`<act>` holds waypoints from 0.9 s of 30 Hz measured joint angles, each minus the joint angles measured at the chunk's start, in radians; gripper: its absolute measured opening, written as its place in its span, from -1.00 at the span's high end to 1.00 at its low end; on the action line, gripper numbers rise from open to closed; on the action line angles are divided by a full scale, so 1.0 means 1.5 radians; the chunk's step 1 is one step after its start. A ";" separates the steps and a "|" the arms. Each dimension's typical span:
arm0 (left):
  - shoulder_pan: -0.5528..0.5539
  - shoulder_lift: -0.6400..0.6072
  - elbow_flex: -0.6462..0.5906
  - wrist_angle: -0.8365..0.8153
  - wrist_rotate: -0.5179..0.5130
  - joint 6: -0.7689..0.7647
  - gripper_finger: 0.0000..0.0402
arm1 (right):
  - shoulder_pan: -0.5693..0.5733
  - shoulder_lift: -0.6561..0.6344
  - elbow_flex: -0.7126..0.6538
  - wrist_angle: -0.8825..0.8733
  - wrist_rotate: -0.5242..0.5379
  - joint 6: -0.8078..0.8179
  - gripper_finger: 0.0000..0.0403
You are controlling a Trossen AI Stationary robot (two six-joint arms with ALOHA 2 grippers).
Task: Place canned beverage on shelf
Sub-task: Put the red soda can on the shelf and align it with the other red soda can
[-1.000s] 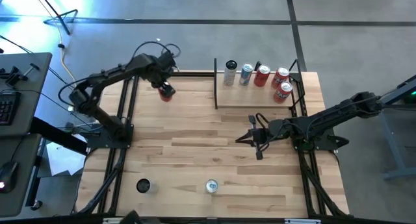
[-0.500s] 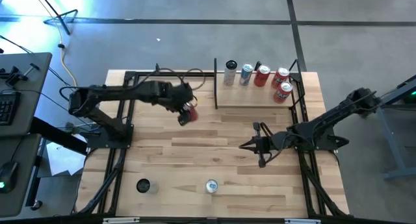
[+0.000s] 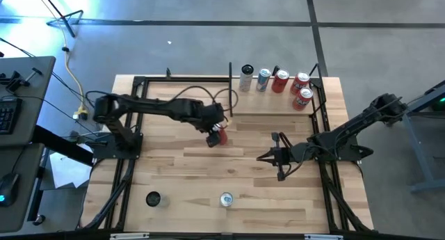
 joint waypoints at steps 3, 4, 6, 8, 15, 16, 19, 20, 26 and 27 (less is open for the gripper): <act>-0.004 0.050 0.051 -0.005 0.000 0.015 -0.39 | 0.000 0.000 0.000 -0.002 0.000 0.000 1.00; -0.004 0.064 0.068 -0.008 0.000 0.022 -0.39 | 0.000 0.000 0.000 -0.002 0.000 0.000 1.00; -0.004 0.095 0.103 -0.020 0.000 0.030 -0.39 | 0.000 0.000 0.000 -0.002 0.000 -0.001 1.00; -0.004 0.121 0.132 -0.025 0.001 0.036 -0.39 | 0.000 0.000 0.000 -0.006 0.001 0.000 1.00; -0.004 0.180 0.202 -0.048 0.016 0.065 -0.41 | 0.000 0.000 0.000 -0.029 0.001 0.017 1.00; -0.004 0.183 0.205 -0.046 0.017 0.065 -0.41 | 0.000 0.000 0.000 -0.032 0.001 0.017 1.00; -0.004 0.186 0.206 -0.044 0.018 0.067 -0.42 | 0.000 0.000 0.000 -0.035 0.001 0.020 1.00; -0.004 0.186 0.206 -0.044 0.018 0.071 -0.42 | 0.000 0.000 0.000 -0.035 0.001 0.020 1.00; -0.003 0.187 0.206 -0.047 0.073 0.083 -0.44 | 0.000 0.000 0.000 -0.036 0.001 0.024 1.00; -0.004 0.187 0.206 -0.047 0.081 0.083 -0.44 | 0.000 0.000 0.000 -0.037 0.001 0.024 1.00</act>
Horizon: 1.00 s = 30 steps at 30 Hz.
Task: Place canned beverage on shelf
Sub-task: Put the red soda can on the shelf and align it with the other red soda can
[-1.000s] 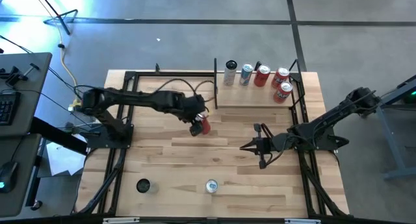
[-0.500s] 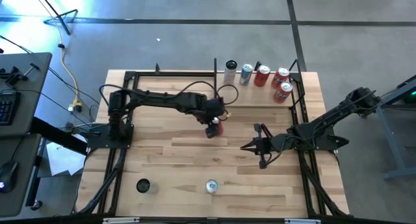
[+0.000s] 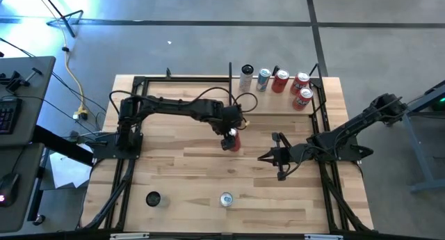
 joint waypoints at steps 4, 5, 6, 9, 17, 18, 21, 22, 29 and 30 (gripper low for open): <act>-0.001 0.000 0.000 0.000 0.004 0.017 -0.47 | 0.000 0.000 0.000 -0.001 0.000 0.000 1.00; 0.000 0.000 0.000 0.001 0.005 0.021 -0.48 | 0.000 0.000 0.000 -0.002 0.000 0.000 1.00; 0.000 0.000 0.000 0.002 0.004 0.023 -0.49 | 0.000 0.000 0.000 -0.004 0.000 0.000 1.00; 0.000 0.001 0.000 0.004 0.004 0.025 -0.52 | 0.000 0.000 0.000 -0.009 0.000 0.000 1.00; -0.003 0.001 0.000 0.006 0.002 0.035 -0.68 | 0.000 0.000 0.000 -0.010 0.000 0.000 1.00; -0.004 0.001 0.000 0.008 0.002 0.035 -0.72 | 0.000 0.000 0.000 -0.011 0.000 0.000 1.00; -0.007 0.001 0.000 0.009 0.002 0.035 -0.84 | 0.000 0.000 0.000 -0.014 0.000 0.000 1.00; -0.007 0.001 0.000 0.010 0.002 0.035 -0.87 | 0.000 0.000 0.000 -0.014 0.000 0.000 1.00; -0.005 -0.011 -0.001 0.009 -0.017 0.067 -0.98 | 0.000 0.000 0.000 -0.027 0.000 0.000 1.00; -0.005 -0.018 -0.001 0.010 -0.021 0.074 -0.98 | 0.000 0.000 0.000 -0.033 0.000 0.000 1.00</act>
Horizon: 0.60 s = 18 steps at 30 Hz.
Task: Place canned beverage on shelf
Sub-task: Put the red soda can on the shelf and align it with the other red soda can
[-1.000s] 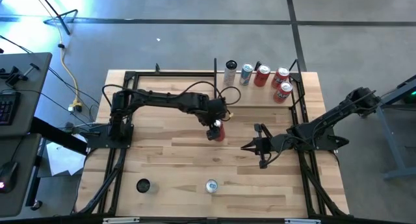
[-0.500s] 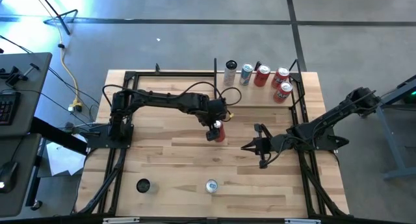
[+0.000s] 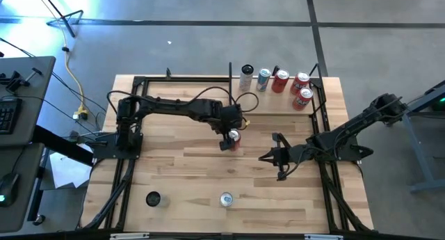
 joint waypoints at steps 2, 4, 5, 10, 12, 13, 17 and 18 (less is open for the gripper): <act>0.000 -0.016 0.000 -0.002 -0.002 0.019 -0.98 | 0.000 -0.004 0.000 -0.014 0.000 0.000 1.00; -0.001 -0.034 0.000 -0.008 -0.011 0.035 -0.98 | 0.001 -0.015 0.000 -0.027 0.003 0.006 1.00; -0.004 -0.046 -0.006 -0.001 -0.027 0.037 -0.98 | 0.001 -0.024 0.000 -0.034 0.006 0.008 1.00; -0.026 -0.105 -0.083 0.078 -0.105 0.055 -0.98 | 0.001 -0.054 -0.004 -0.047 0.052 -0.007 1.00; -0.036 -0.138 -0.135 0.145 -0.114 0.061 -0.98 | -0.003 -0.058 -0.032 0.006 0.069 -0.019 1.00; -0.041 -0.158 -0.168 0.185 -0.115 0.061 -0.99 | -0.010 -0.055 -0.054 0.052 0.069 -0.025 1.00; -0.060 -0.228 -0.318 0.369 -0.109 0.050 -0.99 | -0.039 -0.026 -0.162 0.296 0.046 -0.020 1.00; -0.065 -0.245 -0.356 0.413 -0.109 0.045 -0.99 | -0.044 -0.018 -0.188 0.364 0.043 -0.010 1.00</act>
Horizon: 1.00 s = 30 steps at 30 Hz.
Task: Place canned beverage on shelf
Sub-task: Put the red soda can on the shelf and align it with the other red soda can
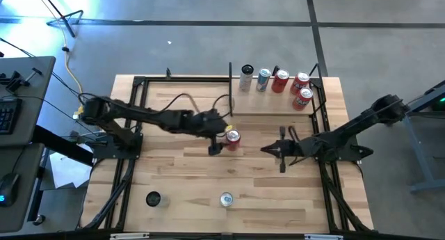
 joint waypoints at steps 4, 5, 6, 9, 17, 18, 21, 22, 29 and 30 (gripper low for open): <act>-0.018 -0.060 -0.142 0.184 0.000 -0.006 -0.99 | -0.022 0.027 -0.045 0.154 -0.007 0.025 0.93; -0.021 -0.068 -0.173 0.242 0.000 -0.010 -0.99 | -0.029 0.034 -0.042 0.154 -0.016 0.026 0.88; -0.024 -0.081 -0.207 0.291 0.000 -0.014 -0.99 | -0.036 0.044 -0.031 0.141 -0.026 0.027 0.81; -0.028 -0.097 -0.291 0.446 -0.006 -0.028 -0.99 | -0.058 0.075 0.012 0.113 -0.050 0.029 0.52; -0.024 -0.105 -0.410 0.650 -0.013 -0.033 -0.99 | -0.163 0.180 0.146 0.060 -0.130 -0.007 -0.38; -0.024 -0.105 -0.417 0.658 -0.014 -0.033 -0.99 | -0.180 0.191 0.155 0.061 -0.146 -0.006 -0.44; -0.024 -0.104 -0.421 0.661 -0.015 -0.032 -0.99 | -0.224 0.238 0.192 0.060 -0.199 0.000 -0.52; -0.024 -0.105 -0.422 0.662 -0.015 -0.030 -0.99 | -0.235 0.248 0.199 0.060 -0.221 0.003 -0.53; -0.024 -0.104 -0.419 0.661 -0.015 -0.022 -0.99 | -0.264 0.357 0.283 0.059 -0.278 0.003 -0.54; -0.024 -0.103 -0.419 0.662 -0.015 -0.021 -0.99 | -0.267 0.368 0.289 0.058 -0.277 0.003 -0.54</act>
